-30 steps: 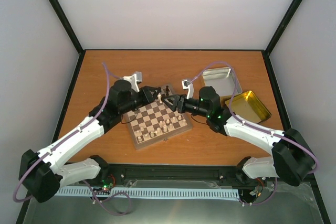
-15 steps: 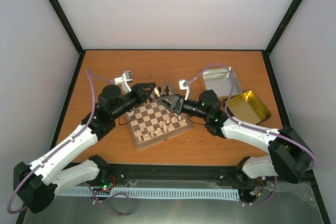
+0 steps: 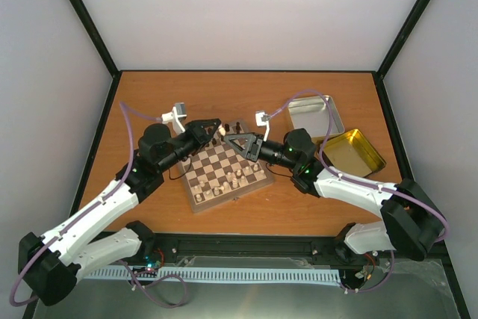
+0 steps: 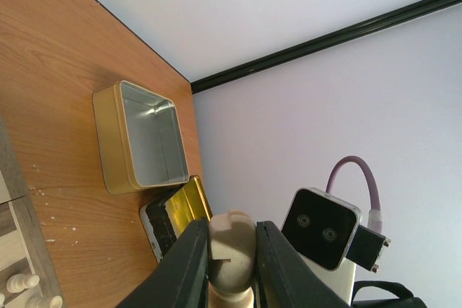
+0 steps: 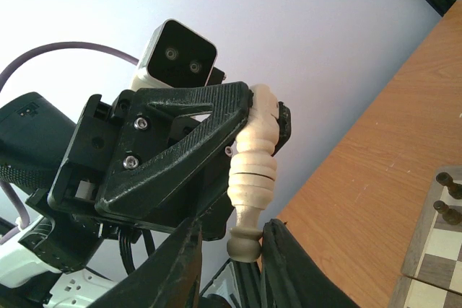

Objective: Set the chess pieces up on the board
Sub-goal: Pick up the chess piece from the chessboard, then place the chess piece on the chessboard.

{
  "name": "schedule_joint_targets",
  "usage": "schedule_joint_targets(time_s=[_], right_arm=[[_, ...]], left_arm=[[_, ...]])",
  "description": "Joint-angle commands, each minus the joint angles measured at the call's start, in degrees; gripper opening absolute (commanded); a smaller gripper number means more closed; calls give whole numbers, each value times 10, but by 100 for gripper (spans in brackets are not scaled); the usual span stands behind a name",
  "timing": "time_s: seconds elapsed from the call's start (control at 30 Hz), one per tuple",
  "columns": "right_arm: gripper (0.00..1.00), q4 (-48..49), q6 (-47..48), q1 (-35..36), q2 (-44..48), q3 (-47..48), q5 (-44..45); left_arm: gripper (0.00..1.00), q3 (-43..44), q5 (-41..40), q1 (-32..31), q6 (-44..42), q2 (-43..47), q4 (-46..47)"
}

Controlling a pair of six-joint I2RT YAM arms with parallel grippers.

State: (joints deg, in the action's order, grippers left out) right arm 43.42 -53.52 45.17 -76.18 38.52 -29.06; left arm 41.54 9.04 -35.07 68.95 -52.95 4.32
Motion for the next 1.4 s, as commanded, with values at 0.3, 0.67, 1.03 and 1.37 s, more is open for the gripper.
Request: schedule_joint_targets(time_s=[0.3,0.67,1.03,1.37], right_arm=[[10,-13,-17,4,5,14,14],[5,-256,37,4,45,55,15],[6,-747,249,7,-67,245,33],[6,-968,323,57,-280,499,123]], left_arm=[[14,-16,-4,4,14,12,25],[15,-20,-110,5,-70,55,-56],[15,60,-313,6,-296,128,-277],[16,62,-351,6,-407,201,-331]])
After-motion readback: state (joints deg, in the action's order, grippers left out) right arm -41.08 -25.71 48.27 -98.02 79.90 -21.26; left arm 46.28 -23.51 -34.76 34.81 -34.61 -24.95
